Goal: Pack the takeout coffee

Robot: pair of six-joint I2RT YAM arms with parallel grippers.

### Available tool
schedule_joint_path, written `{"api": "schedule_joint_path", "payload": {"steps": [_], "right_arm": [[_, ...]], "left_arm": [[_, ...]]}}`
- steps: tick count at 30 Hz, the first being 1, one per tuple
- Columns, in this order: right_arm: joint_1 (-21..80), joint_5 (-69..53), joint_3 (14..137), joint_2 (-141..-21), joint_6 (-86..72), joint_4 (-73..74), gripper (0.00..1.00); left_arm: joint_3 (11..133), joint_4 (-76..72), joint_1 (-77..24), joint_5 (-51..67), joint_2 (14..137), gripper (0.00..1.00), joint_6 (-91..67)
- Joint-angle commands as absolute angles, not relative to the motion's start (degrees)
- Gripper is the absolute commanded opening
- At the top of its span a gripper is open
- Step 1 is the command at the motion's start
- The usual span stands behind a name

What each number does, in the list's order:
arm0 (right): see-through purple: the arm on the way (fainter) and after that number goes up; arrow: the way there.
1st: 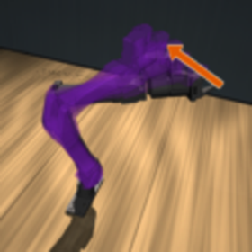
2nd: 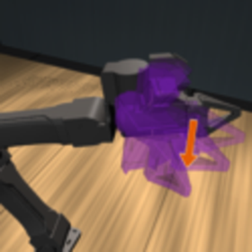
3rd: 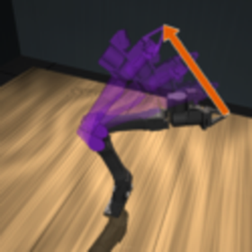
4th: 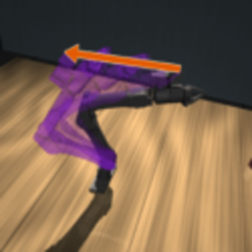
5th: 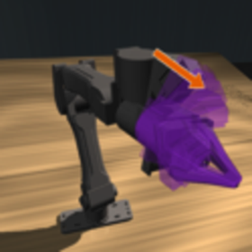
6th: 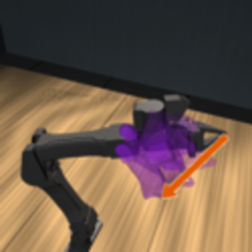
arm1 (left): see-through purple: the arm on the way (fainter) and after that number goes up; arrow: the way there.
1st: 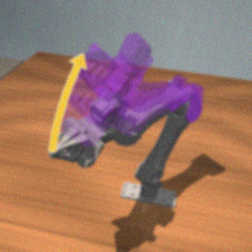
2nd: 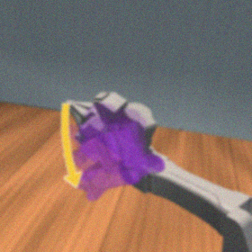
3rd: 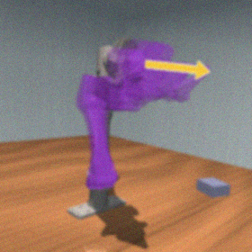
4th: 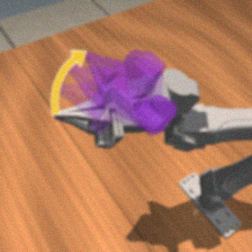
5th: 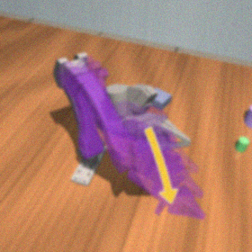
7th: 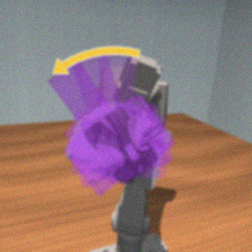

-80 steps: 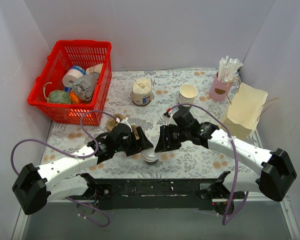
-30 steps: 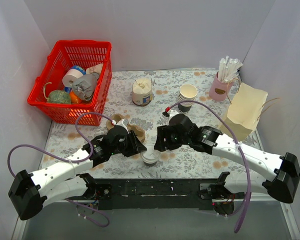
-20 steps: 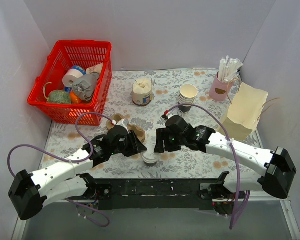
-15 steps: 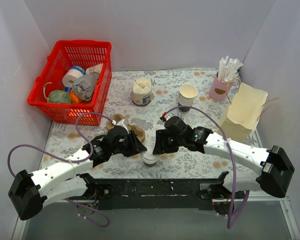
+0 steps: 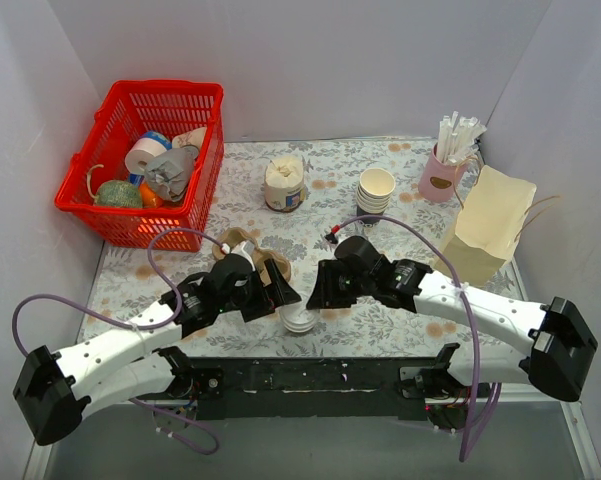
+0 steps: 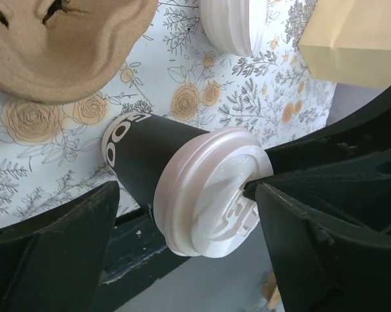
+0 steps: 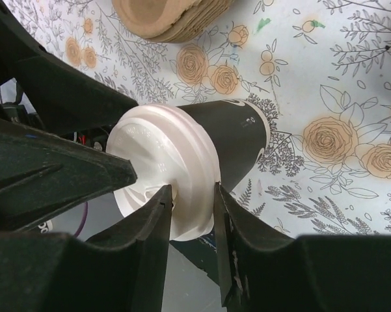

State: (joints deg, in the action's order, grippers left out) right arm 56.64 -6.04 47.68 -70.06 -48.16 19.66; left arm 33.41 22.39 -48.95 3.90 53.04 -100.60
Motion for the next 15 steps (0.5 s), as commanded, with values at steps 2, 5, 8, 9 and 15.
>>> {"api": "schedule_joint_path", "payload": {"steps": [2, 5, 8, 9, 15], "right_arm": [[56.9, -1.8, 45.9, -67.2, -49.2, 19.6, 0.33], [56.9, -1.5, 45.8, -66.8, -49.3, 19.3, 0.33], [56.9, -0.3, 46.9, -67.0, -48.8, 20.4, 0.33], [57.0, -0.3, 47.7, -67.1, -48.3, 21.3, 0.33], [56.9, 1.7, 49.7, -67.5, -47.5, 23.4, 0.33]], "left_arm": [[33.9, 25.5, -49.4, 5.9, 49.8, 0.94, -102.8], [33.6, 25.4, -49.6, 5.7, 49.3, 0.97, -104.1], [33.7, 25.3, -49.7, 5.9, 50.1, 0.97, -104.1], [33.9, 25.1, -49.7, 6.0, 50.3, 0.97, -104.1], [34.6, 25.0, -49.8, 6.9, 50.5, 0.96, -103.9]]}}
